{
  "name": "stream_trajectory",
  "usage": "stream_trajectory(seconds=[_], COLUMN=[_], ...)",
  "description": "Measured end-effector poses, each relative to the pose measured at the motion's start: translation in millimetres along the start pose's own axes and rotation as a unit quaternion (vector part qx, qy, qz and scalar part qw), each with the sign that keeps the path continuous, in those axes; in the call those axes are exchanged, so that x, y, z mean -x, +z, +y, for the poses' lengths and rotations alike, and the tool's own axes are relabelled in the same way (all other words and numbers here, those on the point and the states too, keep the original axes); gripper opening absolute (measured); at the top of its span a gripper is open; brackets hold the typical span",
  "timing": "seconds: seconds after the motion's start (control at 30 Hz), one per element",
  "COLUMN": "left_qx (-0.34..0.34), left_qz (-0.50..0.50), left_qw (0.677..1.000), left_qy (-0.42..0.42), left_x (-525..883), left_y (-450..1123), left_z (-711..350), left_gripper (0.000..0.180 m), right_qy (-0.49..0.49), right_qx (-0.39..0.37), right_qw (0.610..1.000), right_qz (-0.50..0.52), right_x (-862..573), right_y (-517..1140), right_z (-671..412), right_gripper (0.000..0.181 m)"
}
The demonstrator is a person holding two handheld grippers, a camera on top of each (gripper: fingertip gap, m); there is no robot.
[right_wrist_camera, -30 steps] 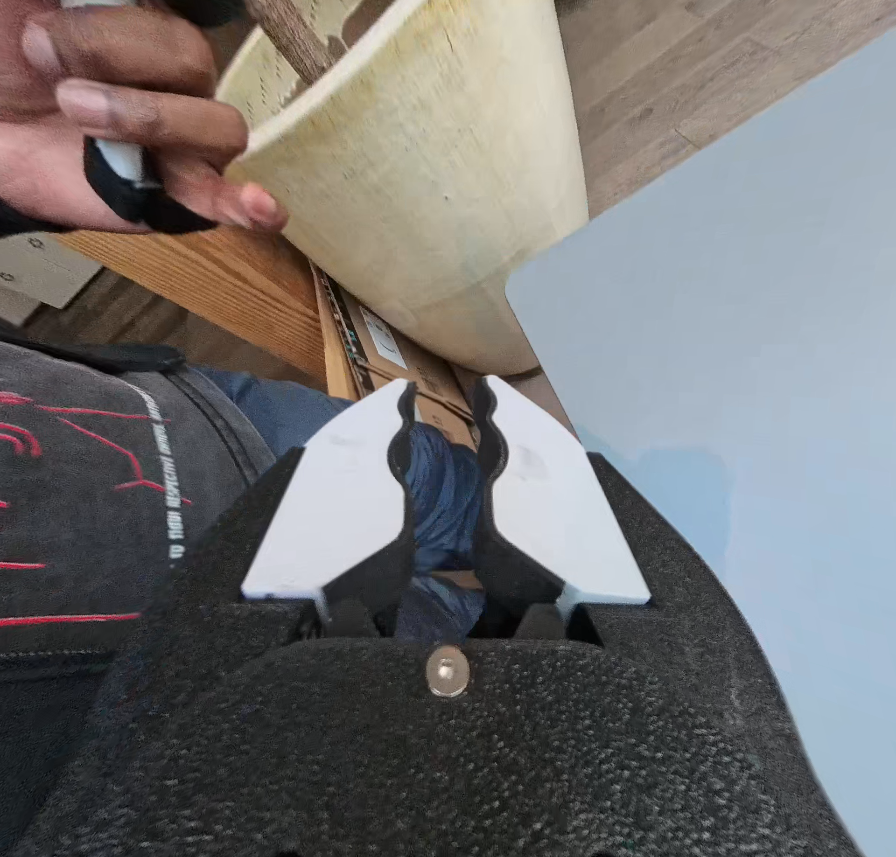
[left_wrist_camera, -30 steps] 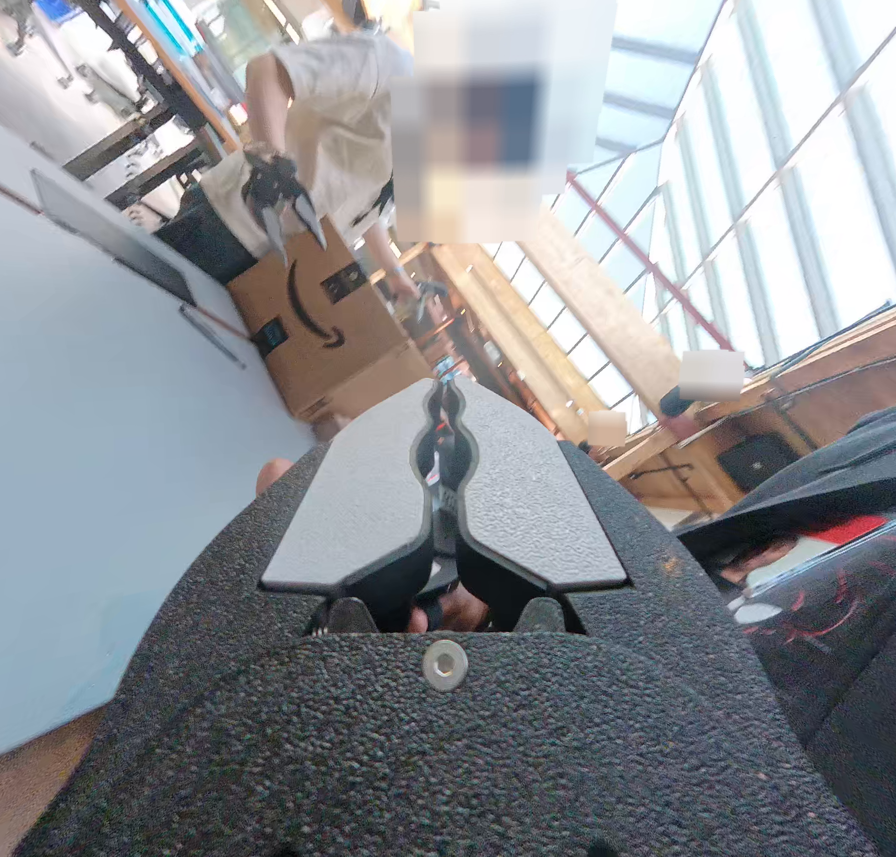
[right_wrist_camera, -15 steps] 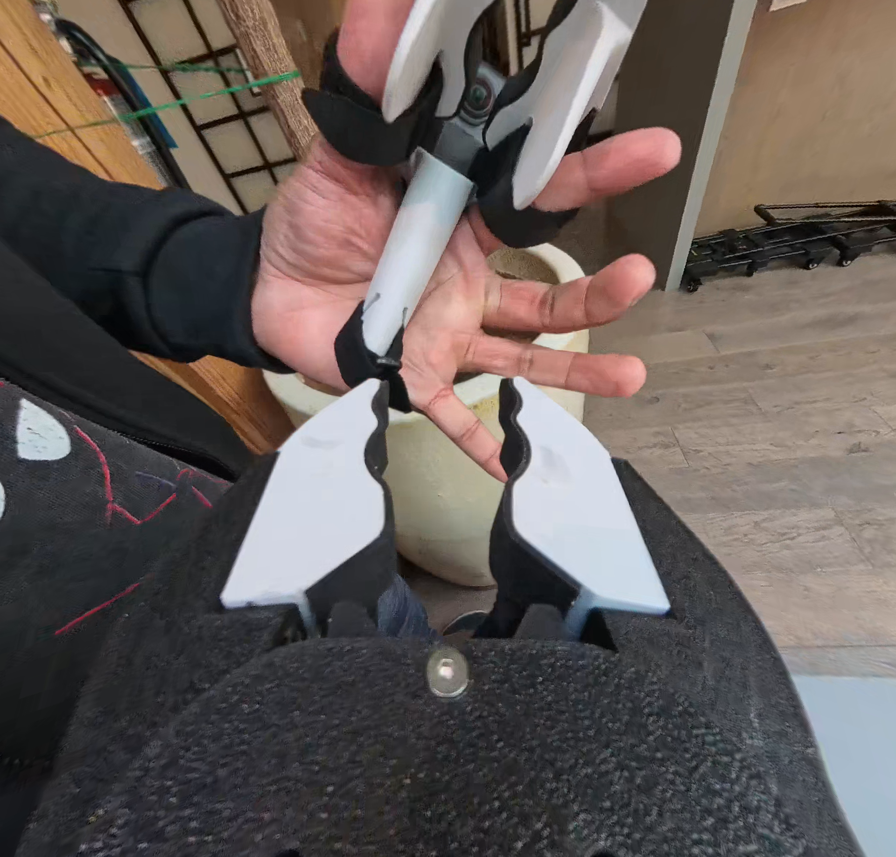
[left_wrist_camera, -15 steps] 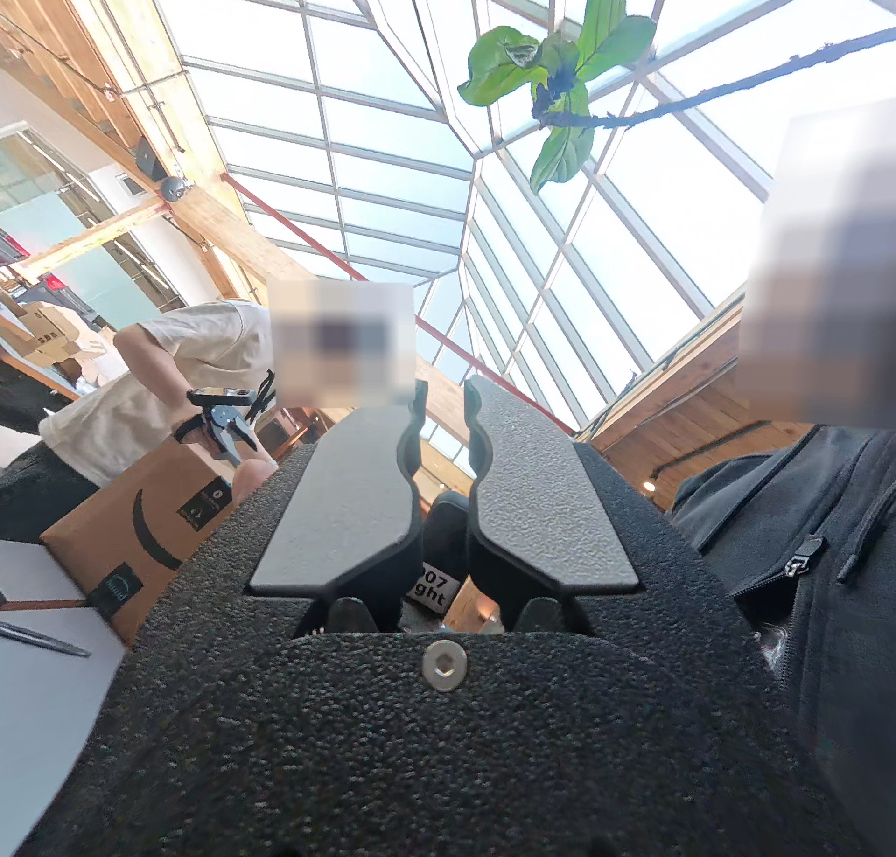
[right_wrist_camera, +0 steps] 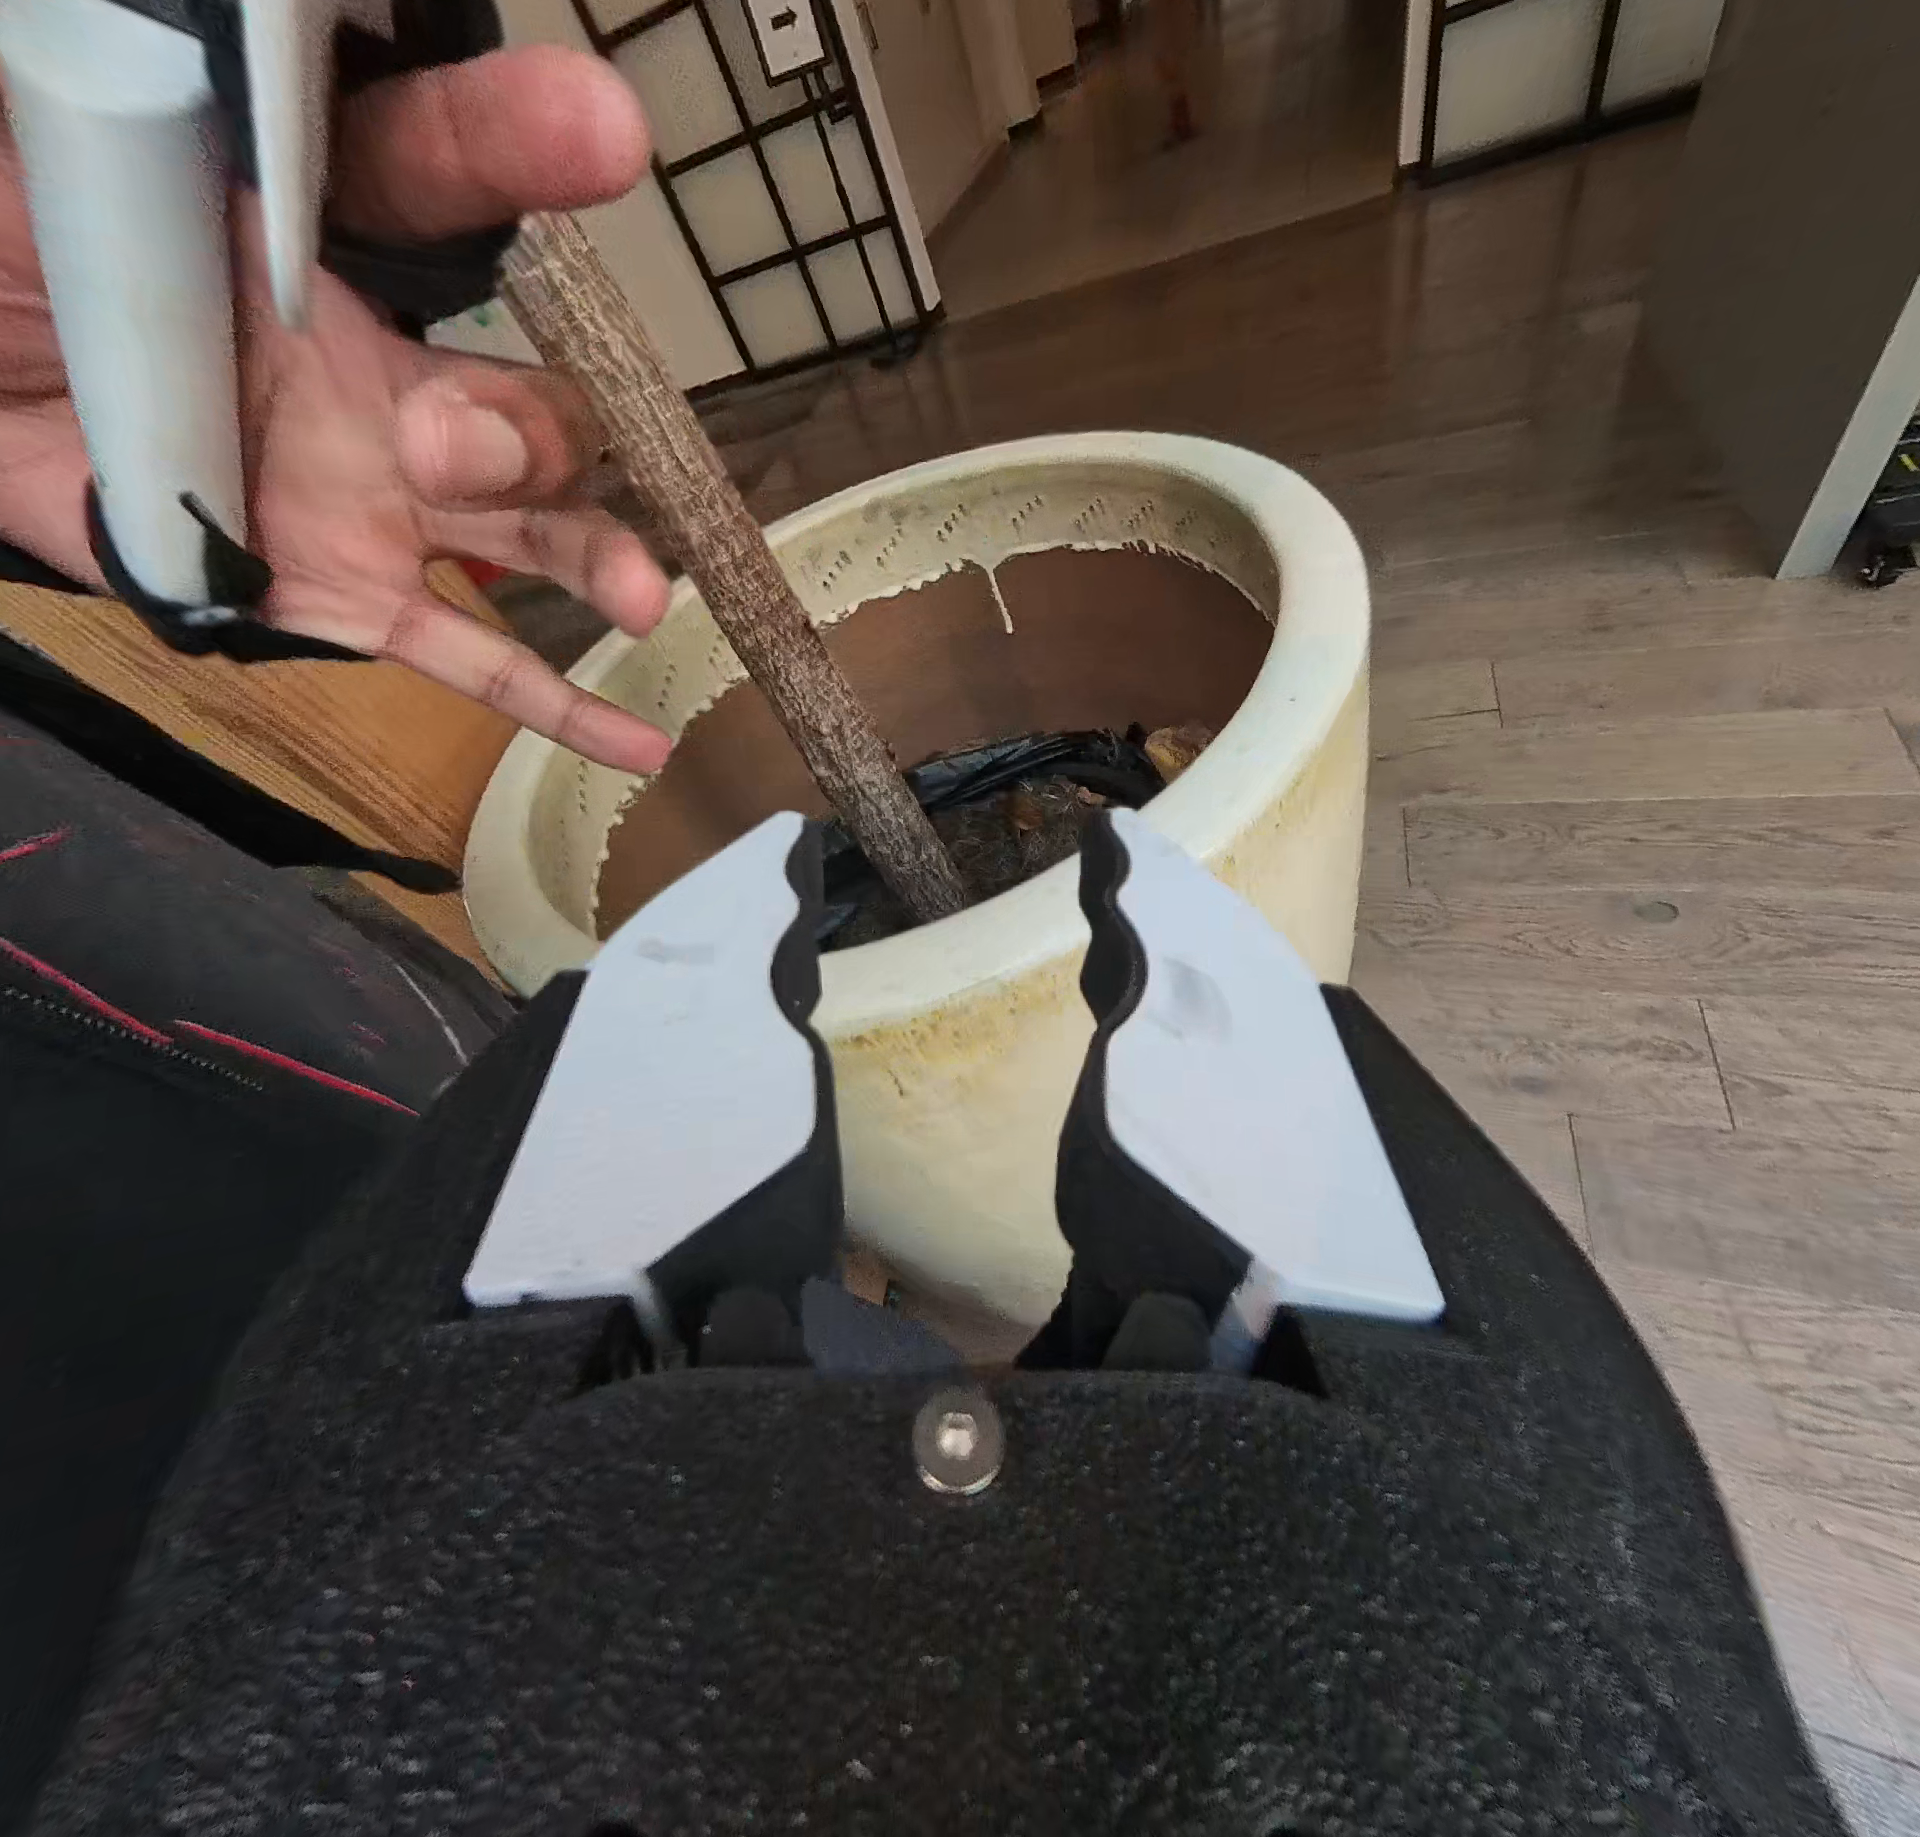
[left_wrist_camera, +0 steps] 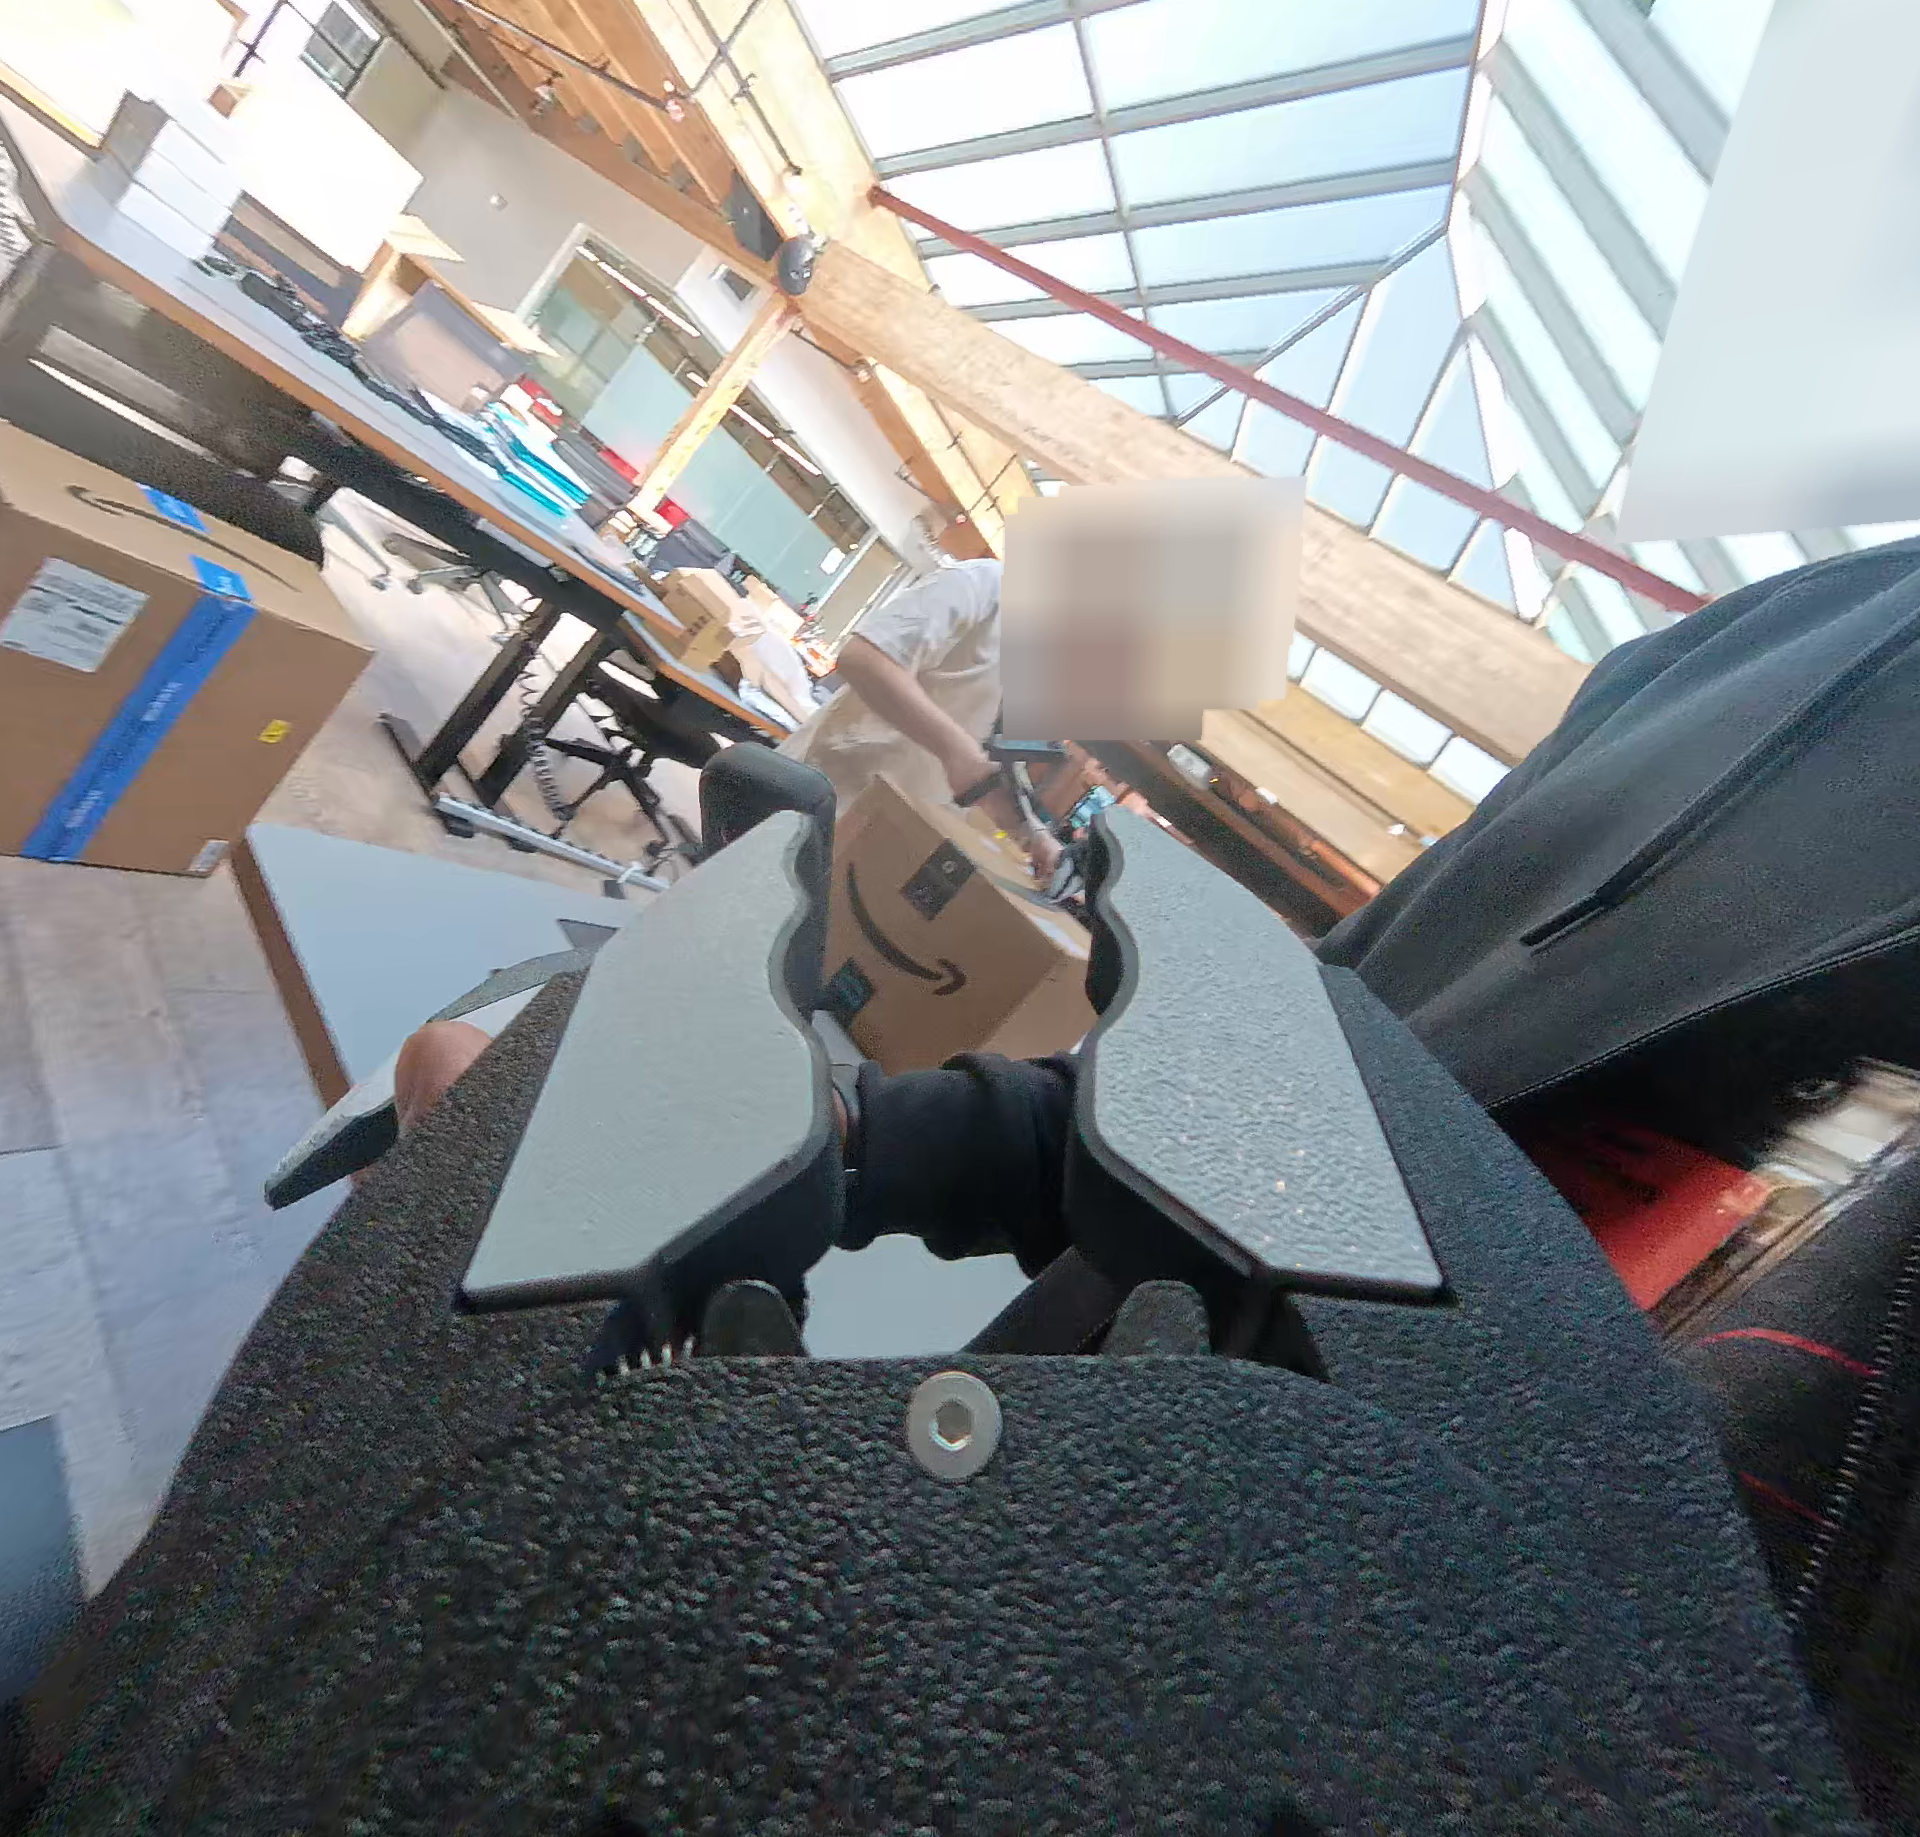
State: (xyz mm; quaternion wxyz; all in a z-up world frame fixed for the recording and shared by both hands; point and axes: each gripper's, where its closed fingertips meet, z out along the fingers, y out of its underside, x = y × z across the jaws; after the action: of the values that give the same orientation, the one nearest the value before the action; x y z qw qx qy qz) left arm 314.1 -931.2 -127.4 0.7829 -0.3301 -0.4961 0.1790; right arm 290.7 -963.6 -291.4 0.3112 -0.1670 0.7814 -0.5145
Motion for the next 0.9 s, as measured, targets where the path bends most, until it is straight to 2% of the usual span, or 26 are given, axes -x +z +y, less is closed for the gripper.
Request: stream_trajectory(seconds=[0.1, 0.23, 0.43, 0.57, 0.73, 0.9], left_qx=[0.019, 0.037, 0.052, 0.065, 0.041, 0.115], left_qz=[-0.052, -0.08, -0.127, -0.187, -0.253, -0.251], left_qw=[0.997, 0.993, 0.99, 0.98, 0.966, 0.961], left_qy=[0.05, 0.079, 0.042, 0.024, -0.031, -0.02], left_x=[19, 52, 140, 223, 323, 410], left_y=[4, 20, 58, 81, 125, 203], left_z=[-11, -36, -47, -39, -54, -88], left_gripper=[0.064, 0.071, 0.083, 0.086, 0.089, 0.095], right_qy=[0.009, 0.037, 0.069, 0.126, 0.174, 0.151], right_qx=[-0.019, -0.029, 0.027, 0.038, 0.065, 0.05], right_qw=[1.0, 0.999, 0.997, 0.991, 0.982, 0.987], right_qz=[-0.011, -0.022, -0.007, 0.014, 0.017, 0.008], right_x=[-18, -59, -173, -271, -385, -483], right_y=[27, 52, 23, -33, -93, -114], right_z=[-18, -40, -21, 12, 40, -7], right_gripper=[0.05, 0.058, 0.066, 0.067, 0.067, 0.069])
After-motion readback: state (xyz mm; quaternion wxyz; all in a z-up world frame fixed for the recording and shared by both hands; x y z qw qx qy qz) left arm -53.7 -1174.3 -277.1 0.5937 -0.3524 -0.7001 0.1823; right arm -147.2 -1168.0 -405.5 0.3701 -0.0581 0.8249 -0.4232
